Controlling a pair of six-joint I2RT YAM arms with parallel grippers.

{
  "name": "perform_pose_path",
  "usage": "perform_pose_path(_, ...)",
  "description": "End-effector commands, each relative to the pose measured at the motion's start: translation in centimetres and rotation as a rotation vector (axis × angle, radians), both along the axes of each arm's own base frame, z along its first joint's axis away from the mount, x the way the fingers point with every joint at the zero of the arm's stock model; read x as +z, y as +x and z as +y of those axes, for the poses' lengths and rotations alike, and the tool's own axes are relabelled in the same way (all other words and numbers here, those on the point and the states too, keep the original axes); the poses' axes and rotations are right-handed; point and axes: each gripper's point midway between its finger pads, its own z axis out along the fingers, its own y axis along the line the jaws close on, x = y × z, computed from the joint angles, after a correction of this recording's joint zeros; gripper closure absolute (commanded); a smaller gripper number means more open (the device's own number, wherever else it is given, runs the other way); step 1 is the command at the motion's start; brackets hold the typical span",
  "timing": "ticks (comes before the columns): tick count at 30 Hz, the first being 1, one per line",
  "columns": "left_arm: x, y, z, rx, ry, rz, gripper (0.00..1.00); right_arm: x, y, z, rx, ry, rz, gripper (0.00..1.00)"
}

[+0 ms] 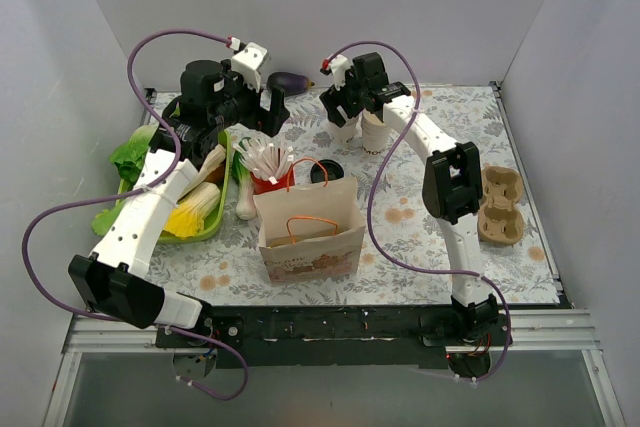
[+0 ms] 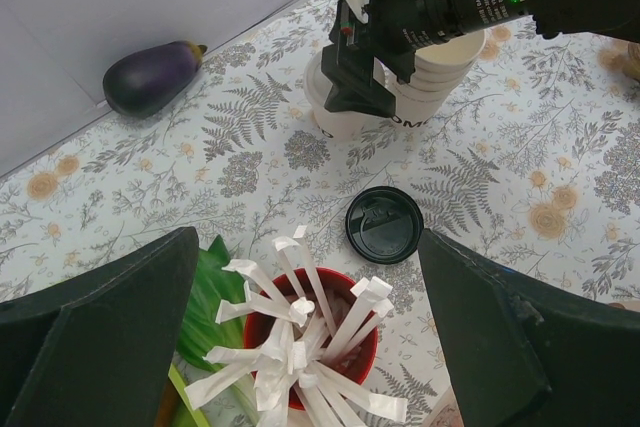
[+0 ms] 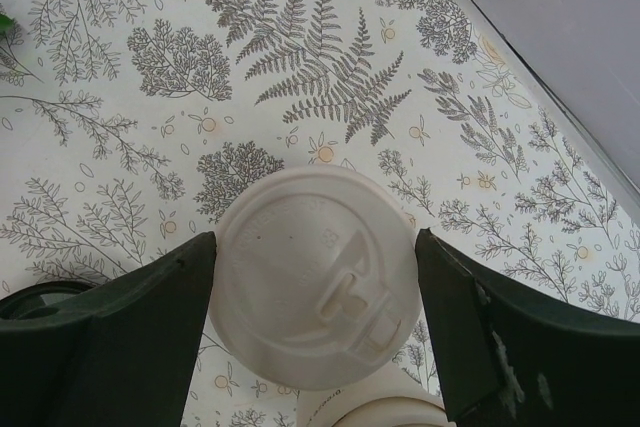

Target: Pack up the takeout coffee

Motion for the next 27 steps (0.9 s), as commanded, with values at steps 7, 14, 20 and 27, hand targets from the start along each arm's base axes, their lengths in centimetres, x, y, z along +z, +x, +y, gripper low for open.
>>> perform_pose_path(7,1.2,-0.7,-0.1,-0.013,-0.034,-0.037,0.07,3.6,-1.6,0.3,0.06,0.021,-0.034,0.38)
perform_pose_path(14,1.2,-1.0,0.1,-0.011,-0.037,-0.042,0.07,5.7,-2.4,0.8,0.085,0.05,-0.055,0.45)
perform_pose_path(20,1.2,-1.0,0.1,-0.011,-0.04,-0.044,0.07,7.9,-3.5,1.6,0.111,0.071,-0.076,0.46)
perform_pose_path(27,1.5,-1.0,0.0,-0.014,-0.048,-0.052,0.07,13.1,-6.1,0.6,0.127,0.097,-0.13,0.47)
